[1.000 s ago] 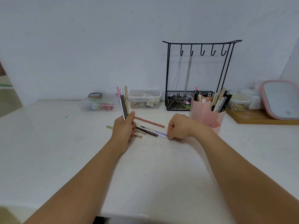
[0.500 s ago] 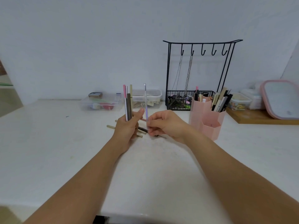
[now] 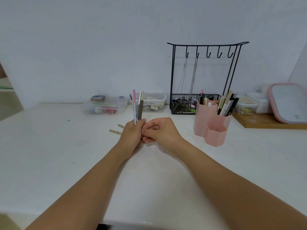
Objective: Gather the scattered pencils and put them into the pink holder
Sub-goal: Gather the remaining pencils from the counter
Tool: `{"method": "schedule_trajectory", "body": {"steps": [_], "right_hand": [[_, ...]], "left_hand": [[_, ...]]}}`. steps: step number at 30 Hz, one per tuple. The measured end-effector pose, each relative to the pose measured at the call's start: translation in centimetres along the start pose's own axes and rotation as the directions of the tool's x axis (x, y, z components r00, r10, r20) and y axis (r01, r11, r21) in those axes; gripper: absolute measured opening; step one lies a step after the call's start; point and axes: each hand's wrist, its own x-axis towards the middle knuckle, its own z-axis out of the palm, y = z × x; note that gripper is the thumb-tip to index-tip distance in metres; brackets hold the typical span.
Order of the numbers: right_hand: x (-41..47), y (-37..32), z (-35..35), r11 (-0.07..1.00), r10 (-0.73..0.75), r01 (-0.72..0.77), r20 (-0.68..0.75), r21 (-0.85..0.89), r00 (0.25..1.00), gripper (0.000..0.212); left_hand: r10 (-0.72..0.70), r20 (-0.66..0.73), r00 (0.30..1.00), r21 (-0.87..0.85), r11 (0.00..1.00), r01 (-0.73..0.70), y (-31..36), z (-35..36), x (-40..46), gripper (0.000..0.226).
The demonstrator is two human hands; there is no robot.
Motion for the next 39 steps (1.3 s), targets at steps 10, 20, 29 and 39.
{"method": "schedule_trajectory", "body": {"steps": [10, 20, 29, 39], "right_hand": [[1.2, -2.0, -5.9, 0.64, -0.055, 0.026, -0.012, -0.768, 0.998, 0.012], [0.8, -2.1, -6.8, 0.452, 0.177, -0.067, 0.015, -0.89, 0.984, 0.015], [1.0, -1.8, -7.5, 0.618, 0.265, -0.159, 0.014, -0.77, 0.964, 0.013], [0.6, -2.4, -4.8, 0.988, 0.153, -0.151, 0.074, -0.026, 0.986, 0.005]], "left_hand": [[0.006, -0.087, 0.996, -0.076, 0.997, -0.013, -0.4, -0.6, 0.8, 0.029], [-0.109, -0.186, 0.976, -0.202, 0.977, 0.071, 0.1, -0.8, 1.0, 0.043], [-0.125, -0.185, 0.975, -0.184, 0.979, 0.091, 0.1, -0.9, 0.8, 0.037], [-0.054, -0.048, 0.997, -0.162, 0.986, 0.045, 0.4, -0.5, 0.2, 0.04]]}}
